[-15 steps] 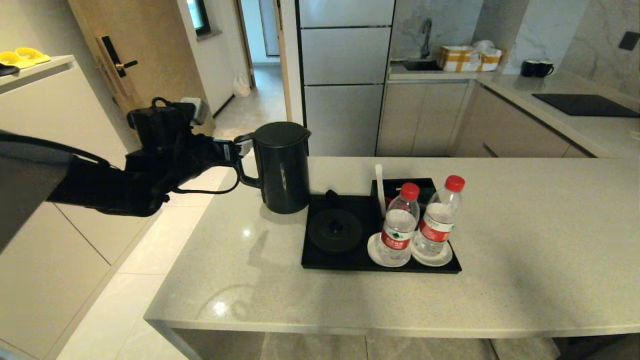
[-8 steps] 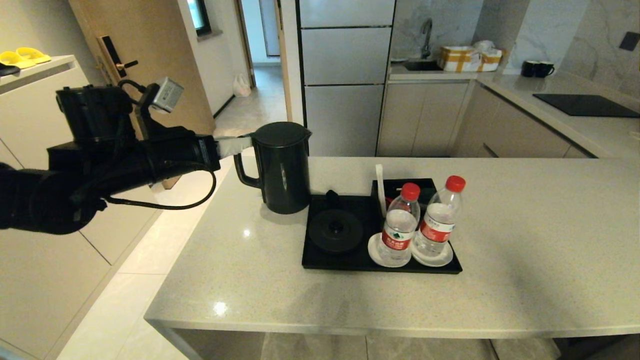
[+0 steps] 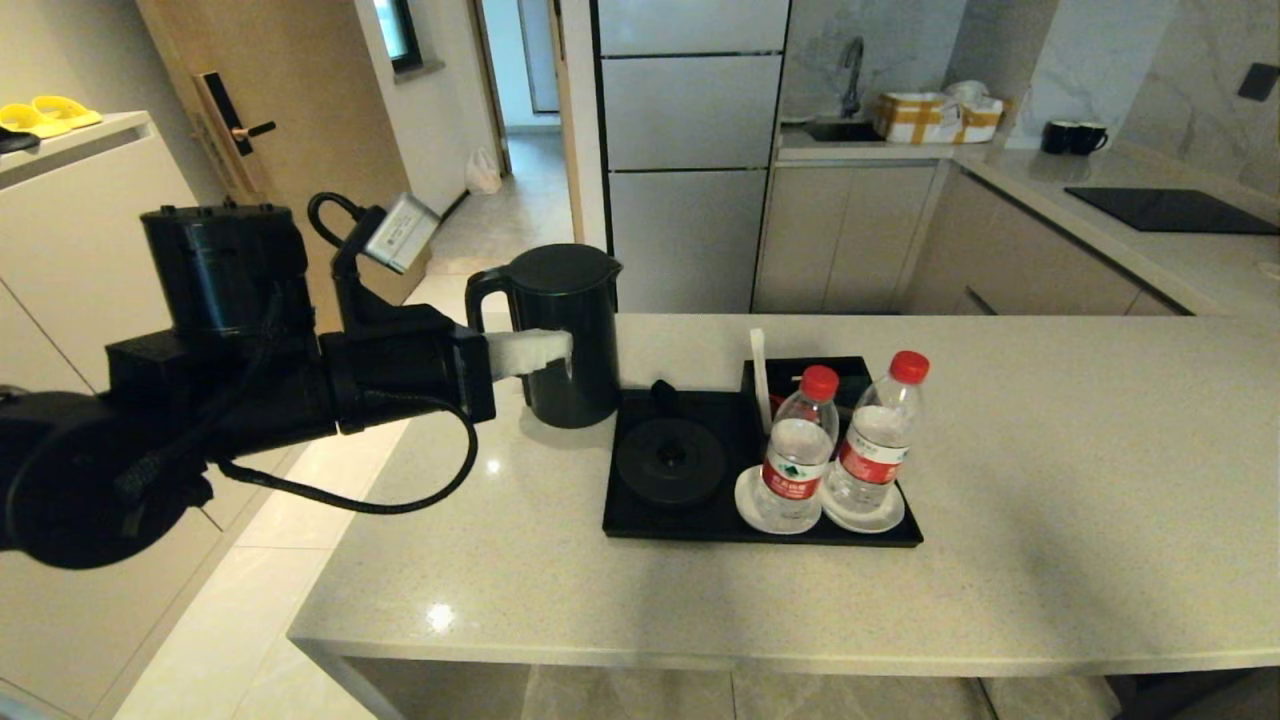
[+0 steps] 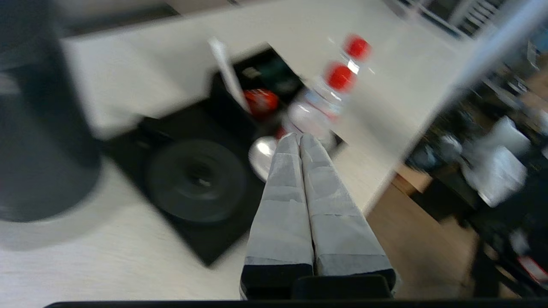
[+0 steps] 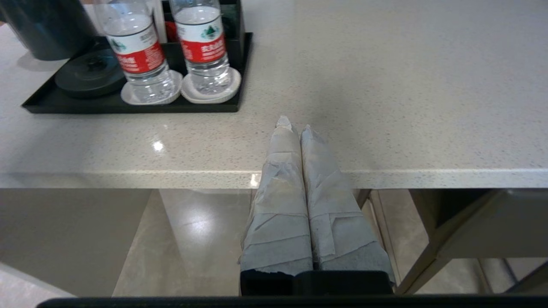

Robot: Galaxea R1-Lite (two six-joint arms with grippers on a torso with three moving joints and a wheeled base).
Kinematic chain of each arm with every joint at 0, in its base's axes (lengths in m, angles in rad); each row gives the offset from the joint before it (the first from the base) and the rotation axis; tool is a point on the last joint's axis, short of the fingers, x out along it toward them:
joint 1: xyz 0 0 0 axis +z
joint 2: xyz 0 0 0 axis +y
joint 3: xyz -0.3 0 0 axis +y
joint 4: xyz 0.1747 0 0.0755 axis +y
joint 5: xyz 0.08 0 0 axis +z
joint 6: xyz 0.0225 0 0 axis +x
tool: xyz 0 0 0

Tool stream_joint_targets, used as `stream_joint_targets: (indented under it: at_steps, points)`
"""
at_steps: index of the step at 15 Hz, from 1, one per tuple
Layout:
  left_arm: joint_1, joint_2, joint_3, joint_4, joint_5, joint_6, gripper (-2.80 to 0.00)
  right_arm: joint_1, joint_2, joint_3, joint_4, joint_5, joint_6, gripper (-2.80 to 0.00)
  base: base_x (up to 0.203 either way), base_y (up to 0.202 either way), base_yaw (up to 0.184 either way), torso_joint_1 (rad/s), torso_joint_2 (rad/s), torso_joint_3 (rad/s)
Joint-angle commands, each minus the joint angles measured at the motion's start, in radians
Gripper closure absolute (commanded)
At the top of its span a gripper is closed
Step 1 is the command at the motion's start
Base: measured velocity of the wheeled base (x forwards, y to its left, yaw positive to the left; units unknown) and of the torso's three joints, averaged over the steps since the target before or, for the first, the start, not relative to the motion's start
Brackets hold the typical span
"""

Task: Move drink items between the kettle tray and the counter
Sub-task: Pick up the bottled water

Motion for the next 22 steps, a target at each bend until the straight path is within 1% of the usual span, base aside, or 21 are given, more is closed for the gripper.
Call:
stream_joint_targets:
  at_steps: [1,3,4,5,6,8,9,11,12,13,18,21,22]
  points:
    - [-0.061,0.002,0.033,-0.005,0.007,0.000,0.00,-0.001,-0.002,0.000,0.000,0.000,0.000,0.00,0.000,0.000,0.000,0.000,0.00,0.000]
    - [-0.105,0.041,0.049,-0.010,0.065,0.011,0.00,-0.001,-0.002,0.000,0.000,0.000,0.000,0.00,0.000,0.000,0.000,0.000,0.00,0.000]
    - [-0.123,0.083,0.045,-0.011,0.119,0.032,0.00,0.000,-0.002,0.000,0.000,0.000,0.000,0.00,0.000,0.000,0.000,0.000,0.00,0.000]
    - [-0.138,0.099,0.041,-0.012,0.157,0.051,0.00,0.000,-0.002,0.000,0.000,0.000,0.000,0.00,0.000,0.000,0.000,0.000,0.00,0.000]
    - [-0.143,0.104,0.039,-0.013,0.167,0.052,0.00,0.000,-0.002,0.000,0.000,0.000,0.000,0.00,0.000,0.000,0.000,0.000,0.00,0.000]
    - [-0.207,0.198,0.027,-0.043,0.314,0.056,0.00,-0.001,-0.002,0.000,0.000,0.001,0.000,0.00,0.000,0.000,0.000,0.000,0.00,0.000]
    - [-0.239,0.254,0.023,-0.092,0.373,0.059,0.00,-0.001,-0.002,-0.001,0.000,0.000,0.001,0.00,0.000,0.000,0.000,0.000,0.00,0.000]
    - [-0.332,0.357,-0.007,-0.292,0.504,0.070,0.00,-0.001,-0.002,0.000,0.000,0.000,0.000,0.00,0.000,0.000,0.000,0.000,0.00,0.000]
    - [-0.372,0.373,-0.013,-0.309,0.547,0.076,0.00,0.000,-0.002,0.000,0.000,0.000,0.000,0.00,0.000,0.000,0.000,0.000,0.00,0.000]
    - [-0.388,0.383,-0.009,-0.308,0.561,0.080,0.00,0.000,-0.002,0.000,0.000,0.000,0.000,0.00,0.000,0.000,0.000,0.000,0.00,0.000]
    - [-0.466,0.424,0.014,-0.316,0.570,0.080,0.00,0.000,-0.002,0.000,0.000,0.000,0.000,0.00,0.000,0.000,0.000,0.000,0.00,0.000]
    - [-0.468,0.420,0.028,-0.317,0.569,0.084,0.00,0.000,-0.002,0.000,0.000,0.001,0.001,0.00,0.000,0.000,0.000,0.000,0.00,0.000]
    - [-0.472,0.425,0.032,-0.319,0.568,0.089,-2.80,-0.001,-0.002,0.000,0.000,0.000,0.000,0.00,0.000,0.000,0.000,0.000,0.00,0.000]
